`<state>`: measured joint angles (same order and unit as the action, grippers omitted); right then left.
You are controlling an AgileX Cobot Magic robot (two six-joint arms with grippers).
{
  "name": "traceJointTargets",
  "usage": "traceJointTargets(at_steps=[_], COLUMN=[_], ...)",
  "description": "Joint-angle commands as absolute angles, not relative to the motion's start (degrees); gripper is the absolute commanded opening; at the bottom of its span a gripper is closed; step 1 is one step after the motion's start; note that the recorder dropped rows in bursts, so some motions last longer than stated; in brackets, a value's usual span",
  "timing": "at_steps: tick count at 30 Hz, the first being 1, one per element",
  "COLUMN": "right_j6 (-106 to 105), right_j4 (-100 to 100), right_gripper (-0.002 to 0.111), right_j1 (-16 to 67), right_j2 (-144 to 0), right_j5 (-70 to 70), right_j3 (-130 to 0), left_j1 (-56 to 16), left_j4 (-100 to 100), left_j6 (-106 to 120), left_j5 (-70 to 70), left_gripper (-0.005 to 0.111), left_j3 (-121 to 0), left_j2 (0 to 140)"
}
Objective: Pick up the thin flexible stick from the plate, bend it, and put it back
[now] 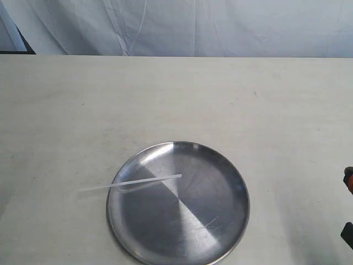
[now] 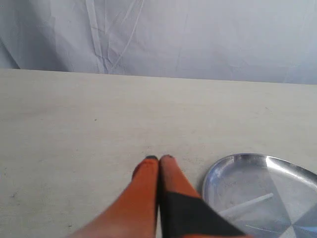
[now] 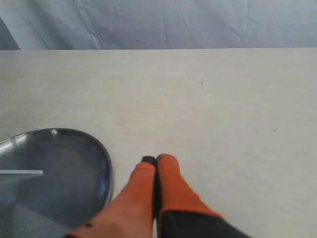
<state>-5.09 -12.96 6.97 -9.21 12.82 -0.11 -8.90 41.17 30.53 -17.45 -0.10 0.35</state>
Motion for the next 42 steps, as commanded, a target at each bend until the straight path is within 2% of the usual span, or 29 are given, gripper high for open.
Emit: traceJointTargets(at_steps=[1, 6, 10, 15, 27, 30, 34, 37, 42], right_j6=[-3.7, -2.4, -0.9, 8.1, 11.8, 13.9, 5.0, -2.5, -11.8], right_j4=[-19.5, -44.4, -54.8, -55.1, -54.3, -44.5, -16.1, -6.5, -1.6], right_gripper=[-0.001, -0.001, -0.001, -0.001, -0.001, -0.001, -0.001, -0.001, -0.001], right_j1=[6.8, 6.8, 6.8, 6.8, 6.8, 6.8, 6.8, 6.8, 8.2], right_j2=[-8.9, -8.9, -8.9, -8.9, -8.9, -8.9, -14.1, -25.6, -55.5], right_j5=[5.7, -6.0, -20.5, -22.0, -30.0, -27.1, -25.3, -10.4, 26.4], right_j3=[0.0, 0.0, 0.0, -1.3, -2.8, -6.4, -15.5, -27.5, -52.8], left_j1=[-9.4, -9.4, -9.4, -9.4, -9.4, -9.4, -9.4, -9.4, -9.7], left_j4=[41.0, 41.0, 41.0, 41.0, 41.0, 41.0, 41.0, 41.0, 41.0], left_j6=[30.6, 30.6, 30.6, 30.6, 30.6, 30.6, 30.6, 30.6, 30.6], left_j5=[-16.9, -16.9, -16.9, -16.9, -16.9, -16.9, -16.9, -16.9, -16.9], left_gripper=[0.000, 0.000, 0.000, 0.000, 0.000, 0.000, 0.000, 0.000, 0.000], left_j3=[0.0, 0.0, 0.0, 0.0, 0.0, 0.0, 0.0, 0.0, 0.0], left_j2=[0.0, 0.0, 0.0, 0.0, 0.0, 0.0, 0.0, 0.0, 0.0])
